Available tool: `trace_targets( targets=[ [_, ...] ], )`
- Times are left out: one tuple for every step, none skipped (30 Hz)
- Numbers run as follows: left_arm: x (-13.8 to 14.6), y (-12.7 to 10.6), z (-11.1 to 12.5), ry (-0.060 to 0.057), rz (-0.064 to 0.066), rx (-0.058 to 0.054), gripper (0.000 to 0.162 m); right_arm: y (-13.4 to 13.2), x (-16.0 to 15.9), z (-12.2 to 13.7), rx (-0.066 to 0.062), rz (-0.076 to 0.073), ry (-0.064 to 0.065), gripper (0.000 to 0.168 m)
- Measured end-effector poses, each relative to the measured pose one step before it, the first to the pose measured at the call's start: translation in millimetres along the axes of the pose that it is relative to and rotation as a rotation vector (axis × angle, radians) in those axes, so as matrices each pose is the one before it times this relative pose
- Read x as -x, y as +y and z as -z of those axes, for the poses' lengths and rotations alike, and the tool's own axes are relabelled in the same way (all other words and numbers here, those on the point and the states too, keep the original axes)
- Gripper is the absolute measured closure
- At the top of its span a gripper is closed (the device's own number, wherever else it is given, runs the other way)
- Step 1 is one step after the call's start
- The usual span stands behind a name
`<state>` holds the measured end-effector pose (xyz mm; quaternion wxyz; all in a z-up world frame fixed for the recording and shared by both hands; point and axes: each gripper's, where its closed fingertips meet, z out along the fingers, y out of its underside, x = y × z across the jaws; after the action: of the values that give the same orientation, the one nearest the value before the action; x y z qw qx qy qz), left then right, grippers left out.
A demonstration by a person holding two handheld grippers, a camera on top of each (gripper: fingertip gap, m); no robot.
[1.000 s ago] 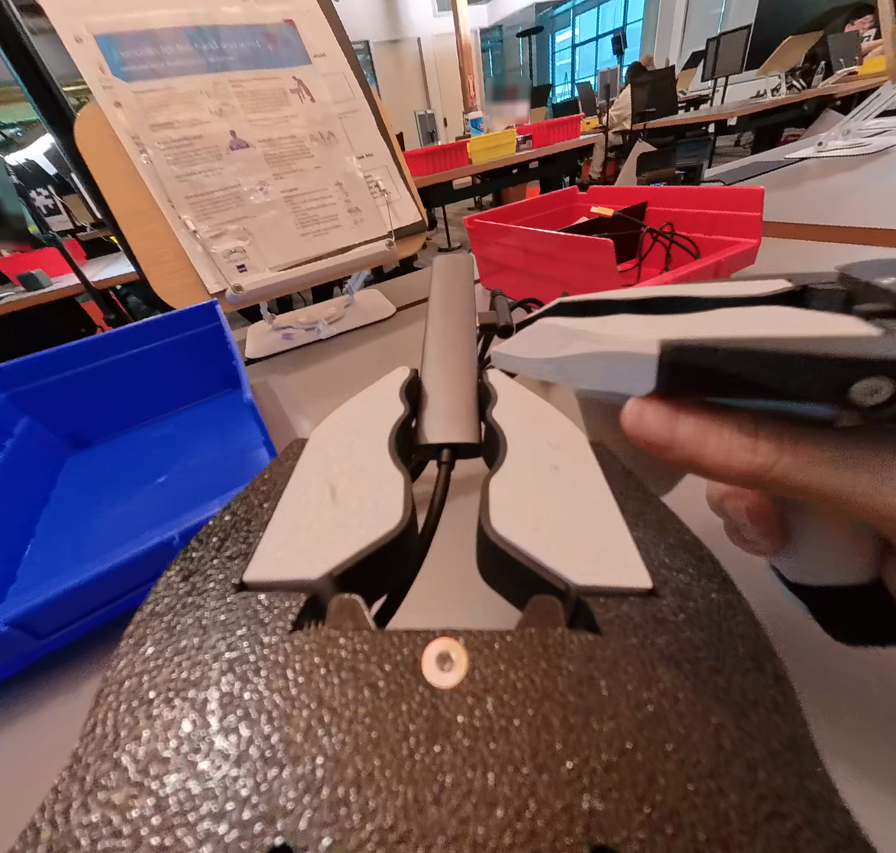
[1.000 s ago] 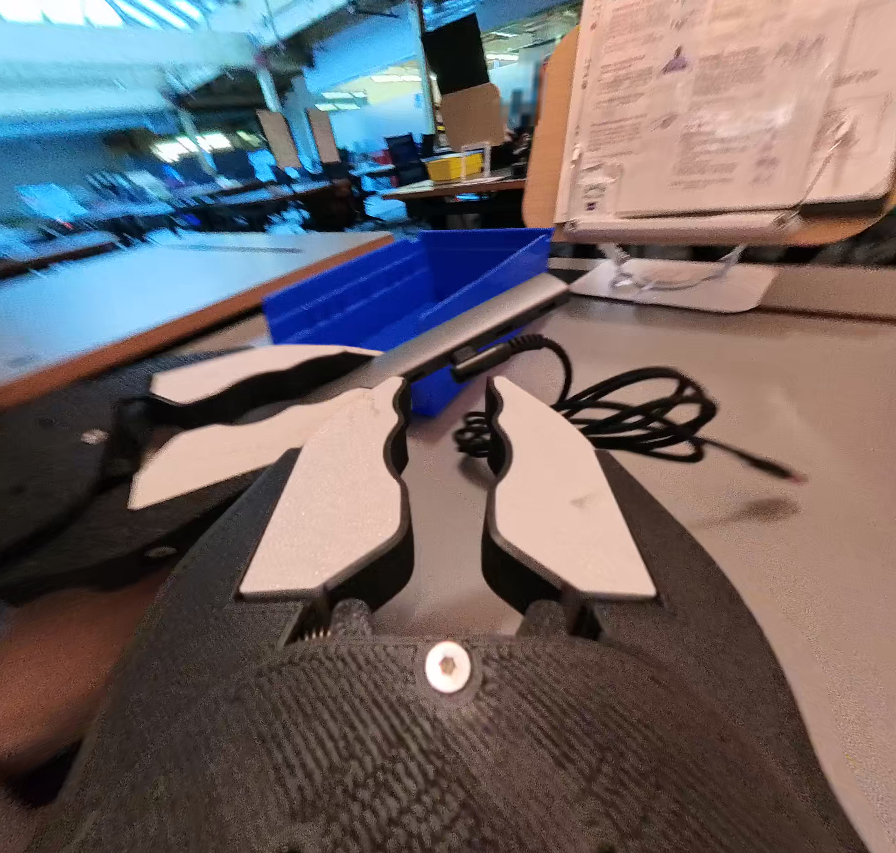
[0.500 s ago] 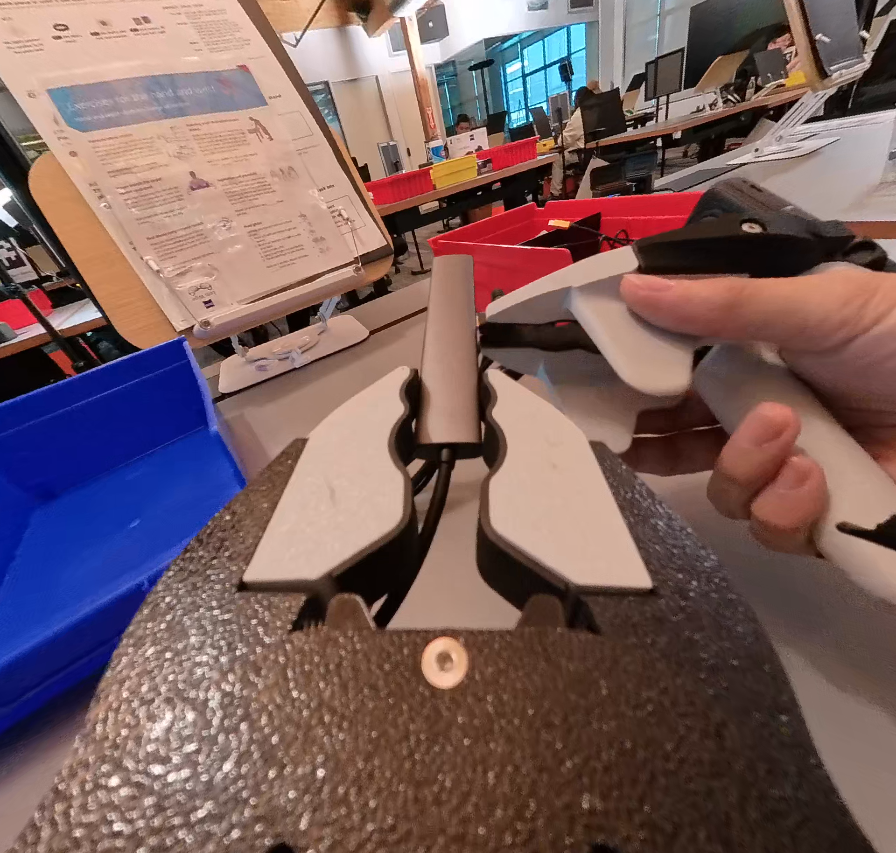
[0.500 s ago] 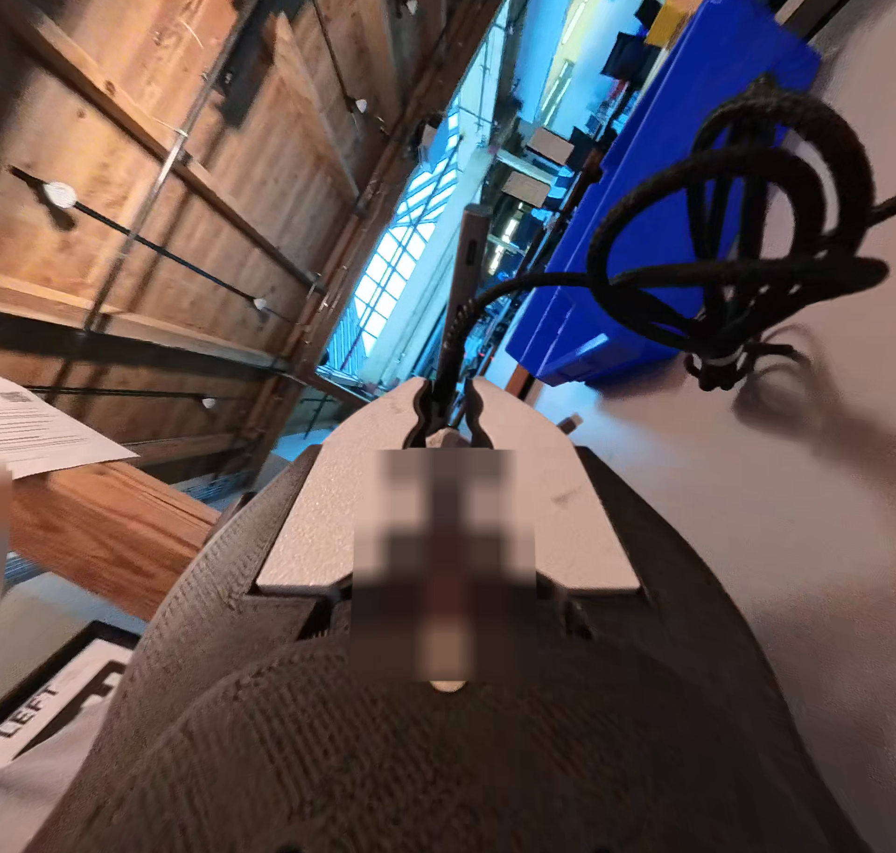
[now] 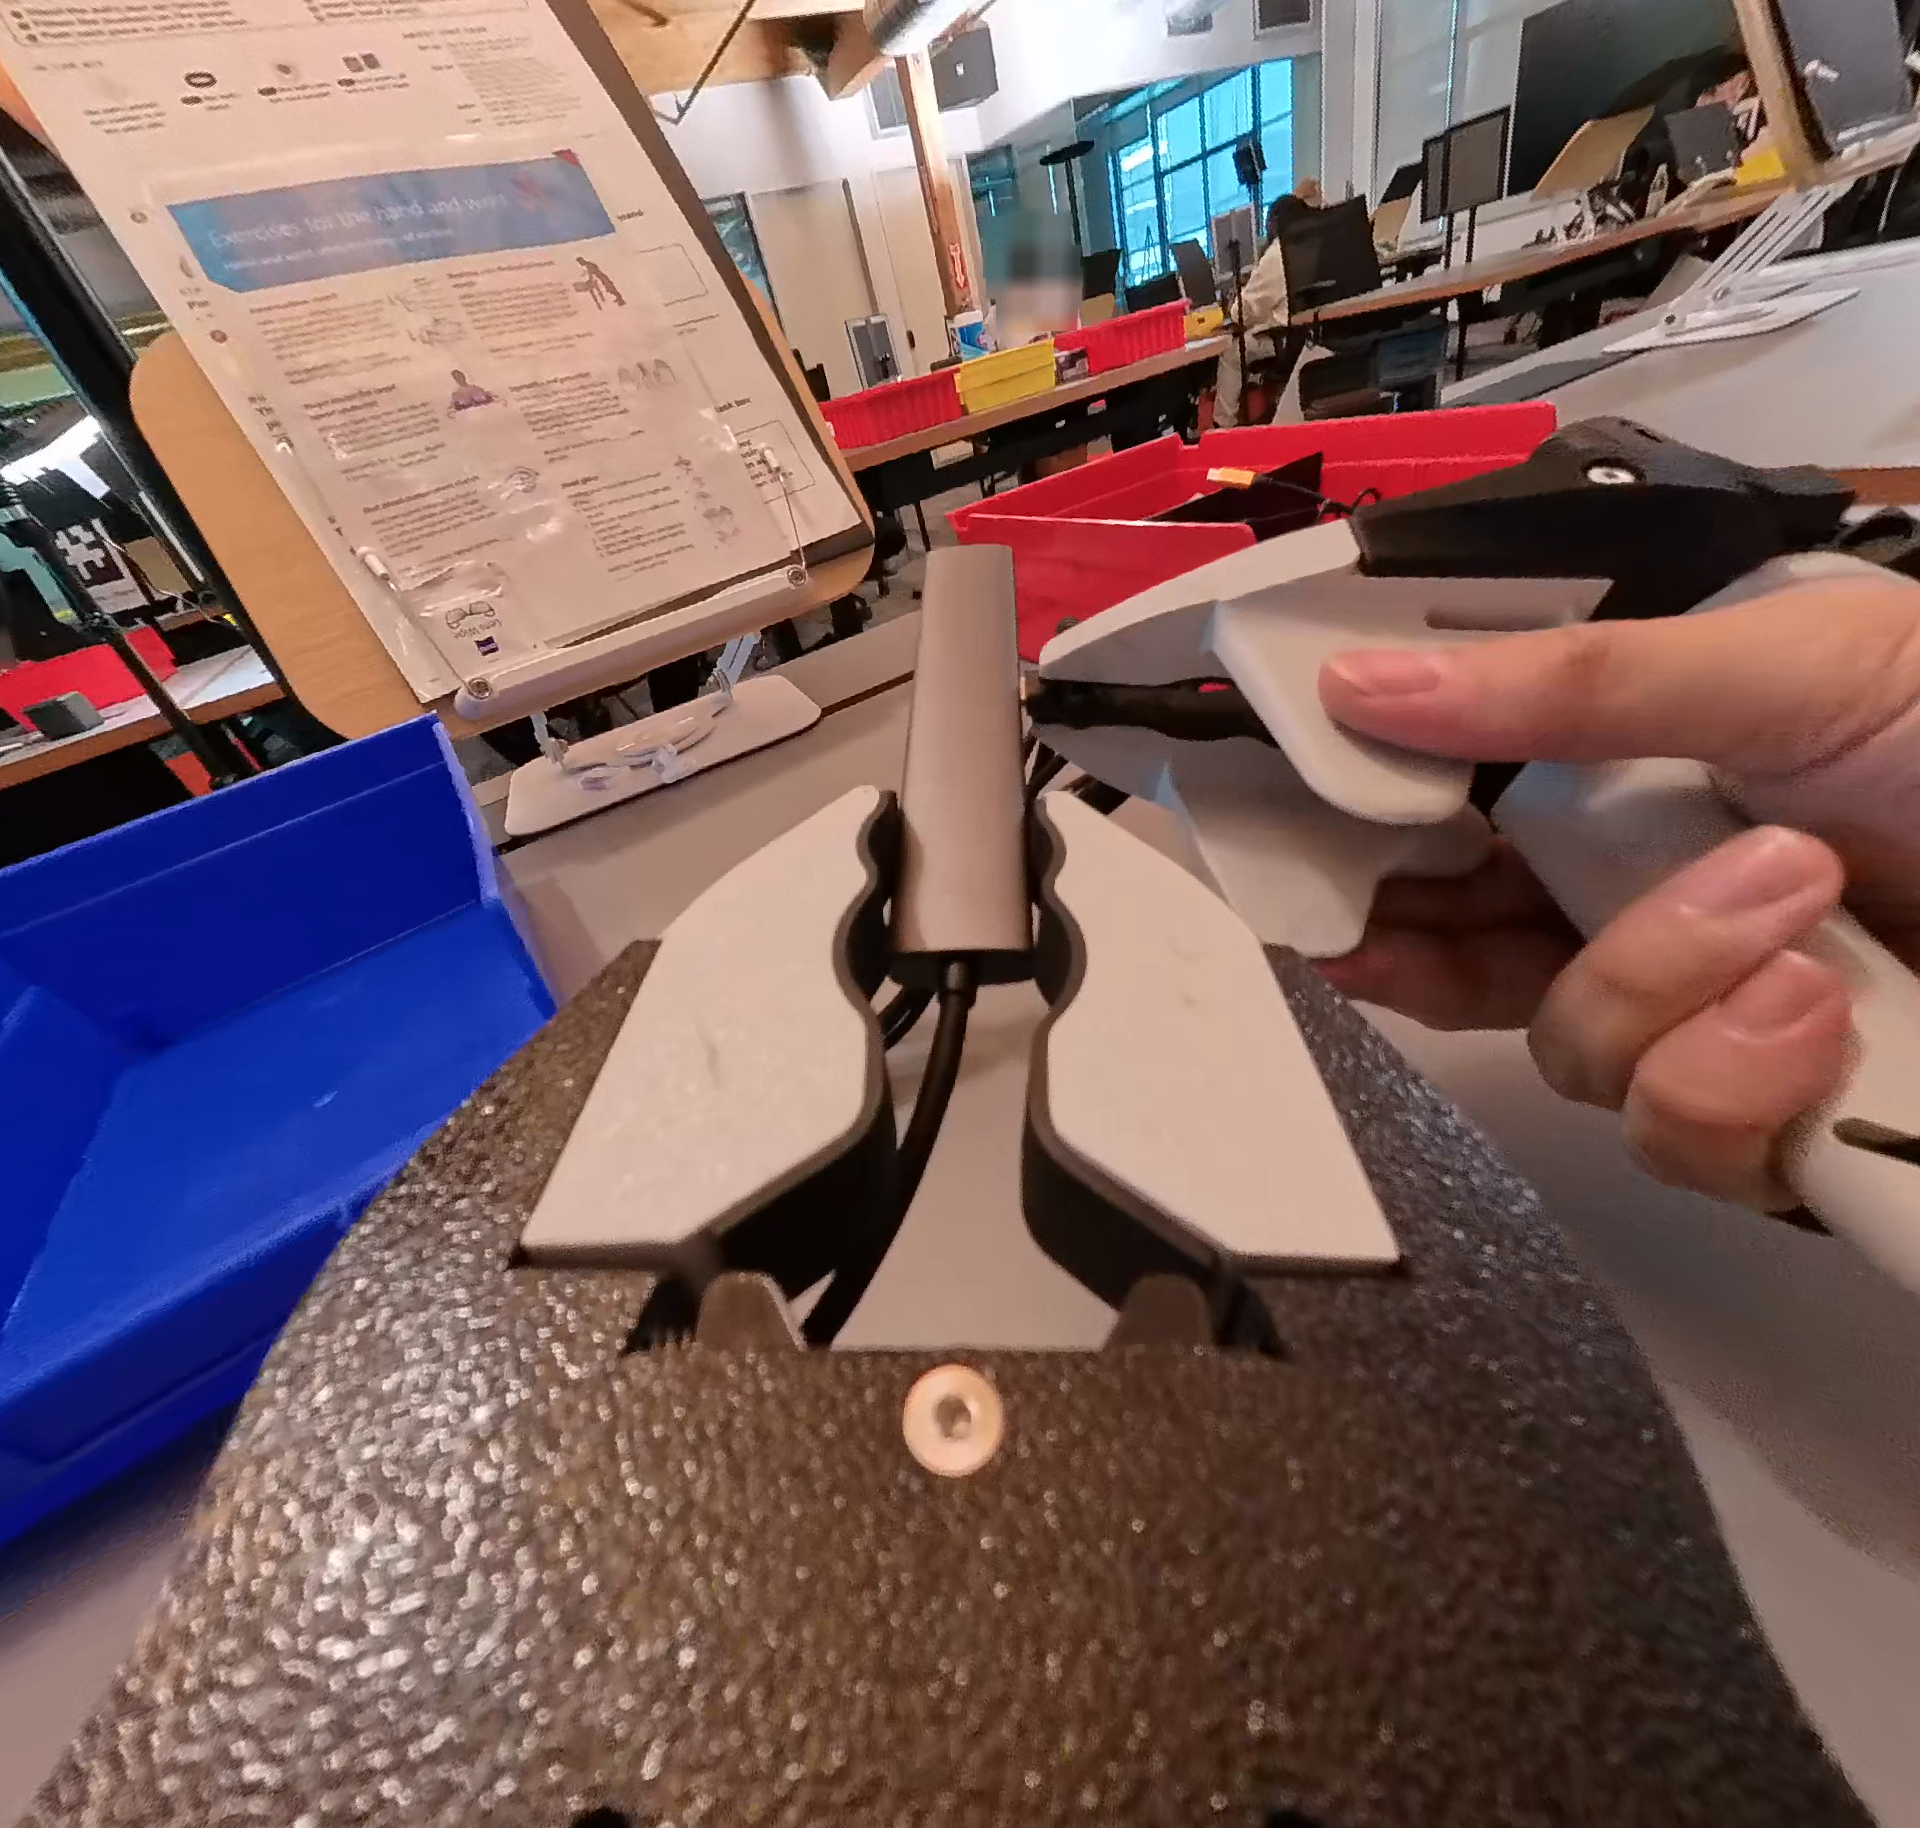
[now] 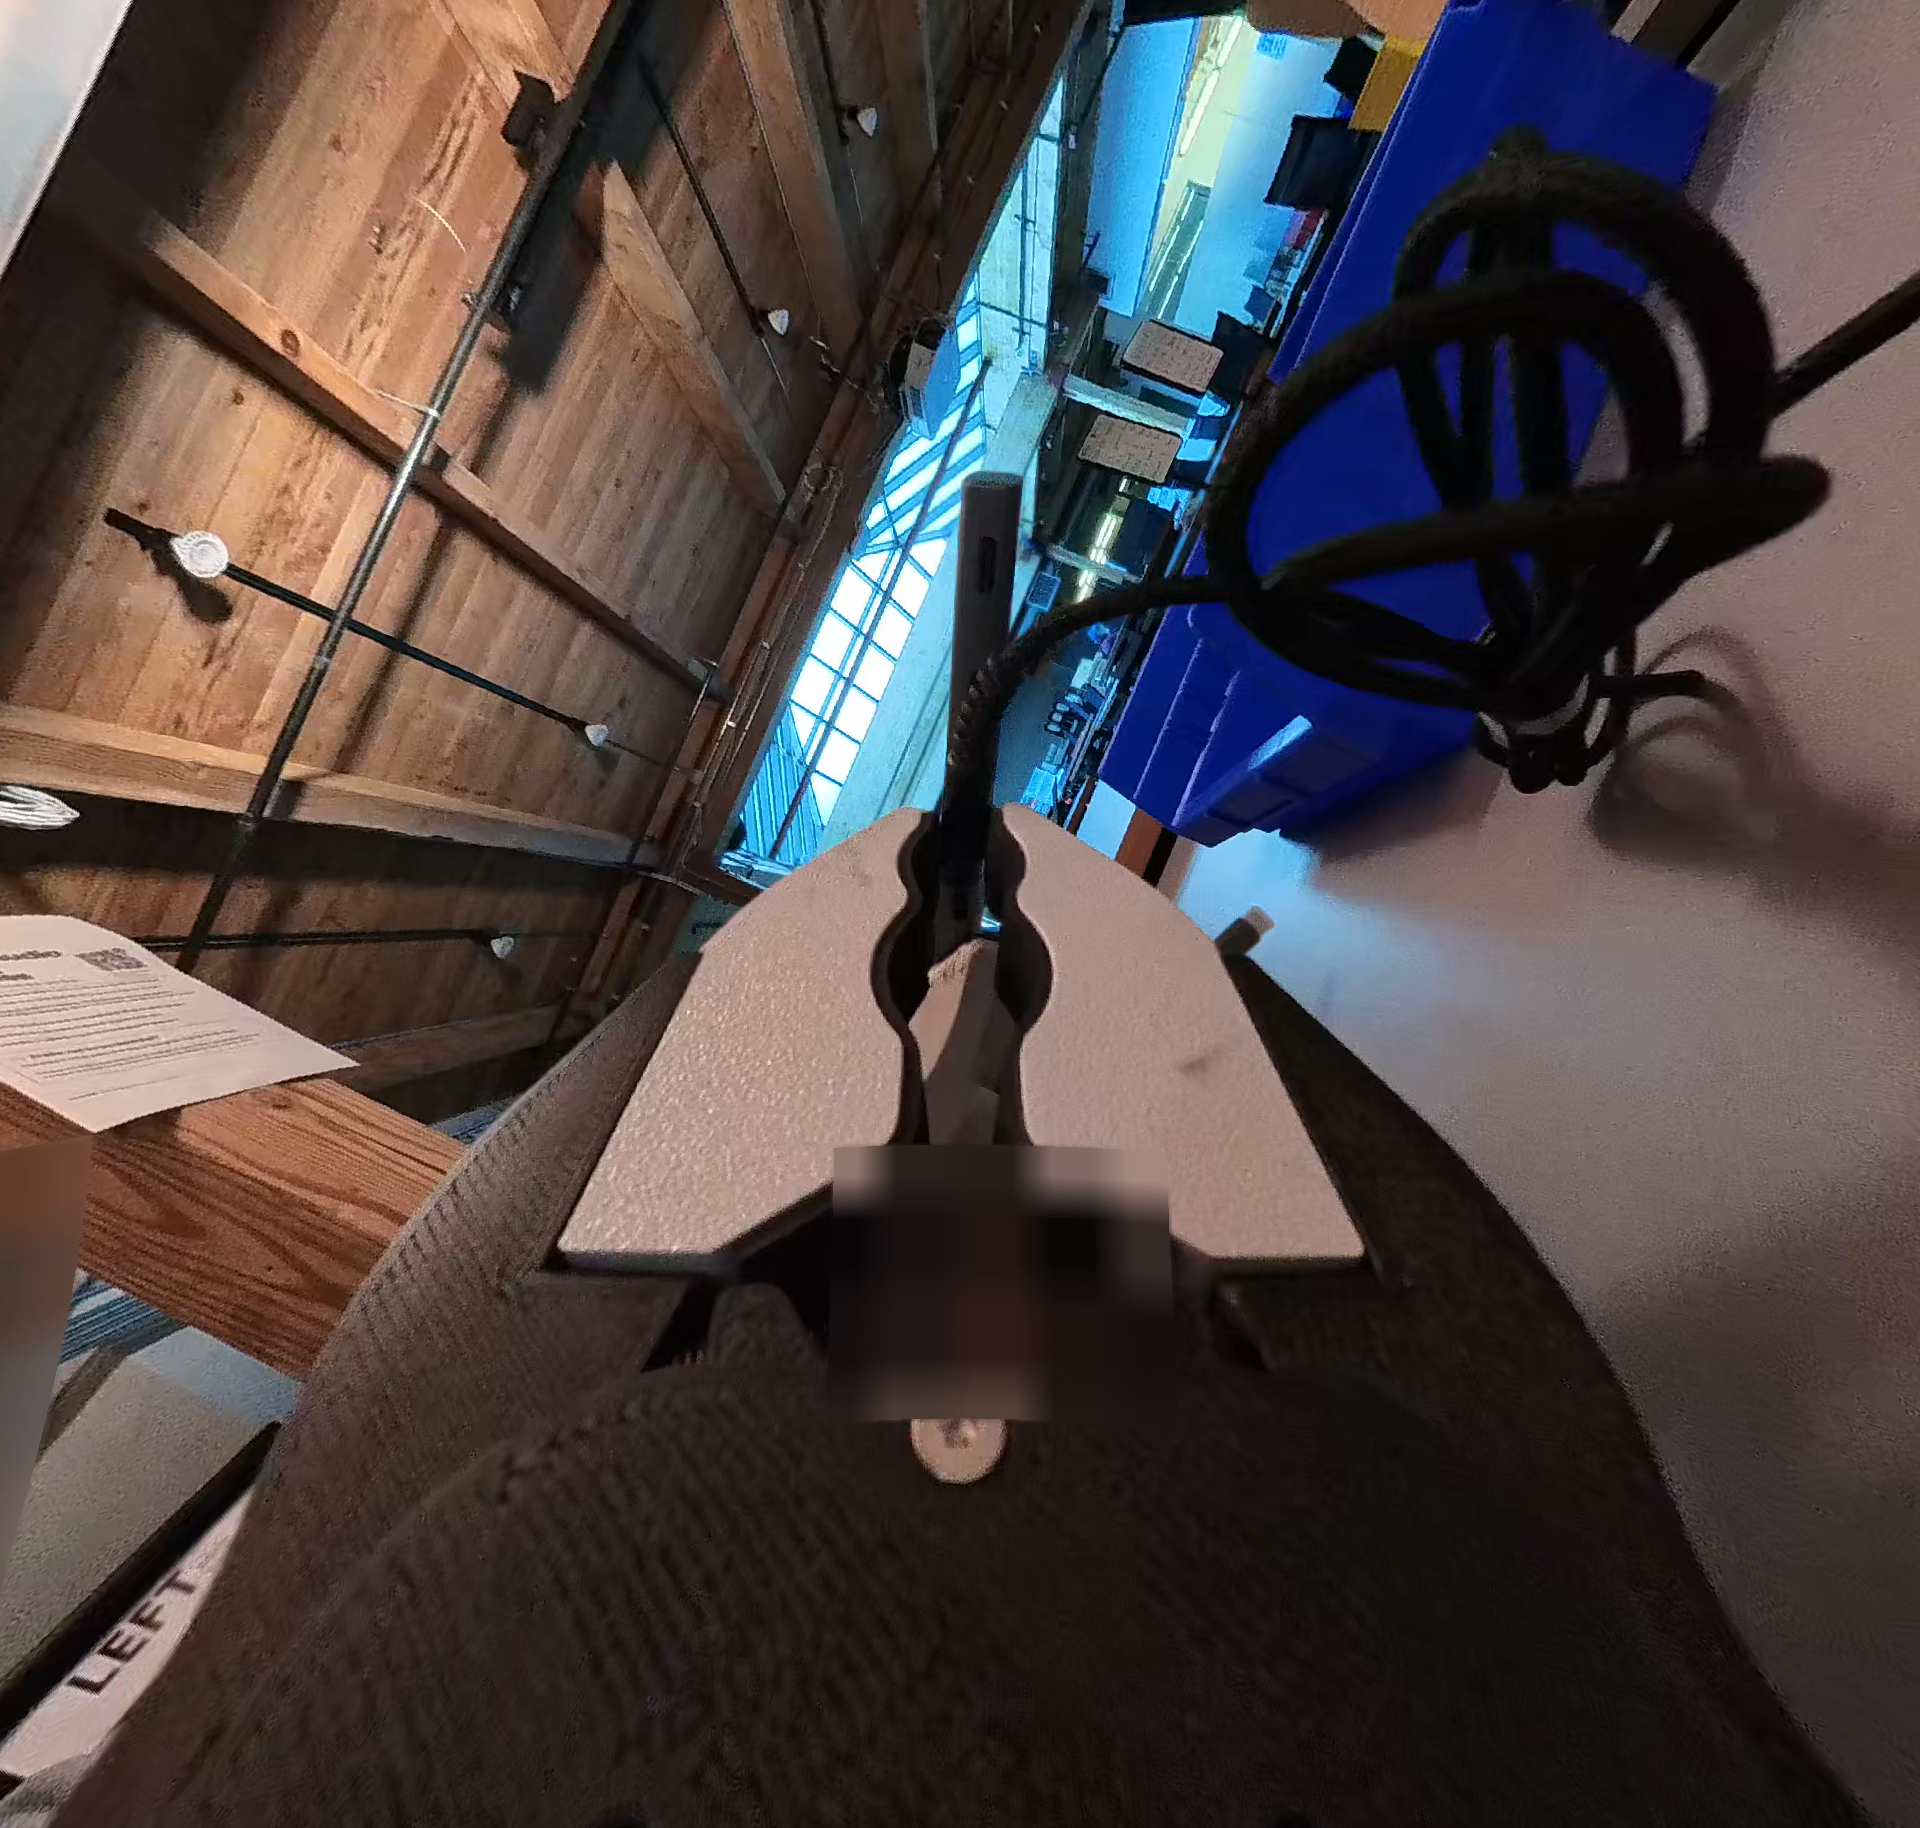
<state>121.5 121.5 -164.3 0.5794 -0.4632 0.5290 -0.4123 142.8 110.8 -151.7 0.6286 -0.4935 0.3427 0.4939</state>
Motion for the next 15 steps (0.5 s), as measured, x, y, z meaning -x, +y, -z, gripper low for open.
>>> trace_targets(
  targets=[
    [0.35,-0.45,0.3,-0.0005,0.0058,-0.0117,0.139,0.48,0.79,-0.4,-0.0006,0.0054,0.0007,0.16],
    [0.26,-0.28,0.17,0.0029,0.0033,-0.0106,0.139,0.29,0.59,-0.16,0.0027,0.0092,-0.0005,0.16],
    [0.07,-0.58,0.04,0.0023,0.0031,-0.0115,0.139,-0.32,0.91,-0.09,-0.011,-0.0053,-0.0048,0.16],
    [-0.11,-0.88,0.09,-0.0021,0.0013,-0.0122,0.139,-0.12,1.33,-0.27,-0.0173,-0.012,-0.0123,0.16],
    [-0.23,-0.71,0.15,-0.0063,-0.0035,-0.0099,0.139,-0.11,0.83,-0.27,-0.0134,-0.0191,-0.015,0.16],
    [-0.38,0.62,-0.38,-0.0063,-0.0094,-0.0016,0.139,-0.87,-1.14,0.1,-0.0161,-0.025,-0.0045,0.16],
    [-0.42,1.78,-0.79,-0.0019,-0.0088,0.0059,0.139,-1.05,-2.72,0.52,-0.0174,-0.0157,0.0038,0.16],
    [-0.31,2.76,-0.62,0.003,0.002,0.0106,0.139,-0.46,-2.97,0.71,-0.0107,-0.0174,0.0029,0.16],
    [-0.02,3.32,-0.61,0.0057,0.0097,0.0183,0.139,-0.39,-4.08,0.67,-0.0072,-0.0226,0.0104,0.161],
    [0.21,3.43,-0.58,0.002,0.0017,0.0232,0.139,-0.32,-4.08,0.47,-0.0065,-0.0107,0.014,0.161],
    [-0.01,2.79,-0.65,-0.0033,-0.0127,0.0223,0.139,-0.69,-3.73,0.29,-0.0046,-0.0025,0.0151,0.161],
    [-0.22,2.2,-0.44,-0.0024,-0.0182,0.0176,0.139,-0.33,-2.92,0.47,0.0054,-0.0108,0.0103,0.161],
    [-0.21,1.92,-0.28,0.0022,-0.0141,0.0131,0.139,0.03,-2.76,0.4,0.0105,-0.0107,0.0088,0.161],
    [-0.37,2.47,-0.6,0.0072,-0.009,0.0133,0.139,0.2,-3.5,0.54,0.0129,0.0063,0.0211,0.161],
    [-0.71,2.92,-0.97,0.013,-0.0058,0.0125,0.139,-0.08,-4.1,0.68,0.0106,0.0152,0.0286,0.161]
  ],
)
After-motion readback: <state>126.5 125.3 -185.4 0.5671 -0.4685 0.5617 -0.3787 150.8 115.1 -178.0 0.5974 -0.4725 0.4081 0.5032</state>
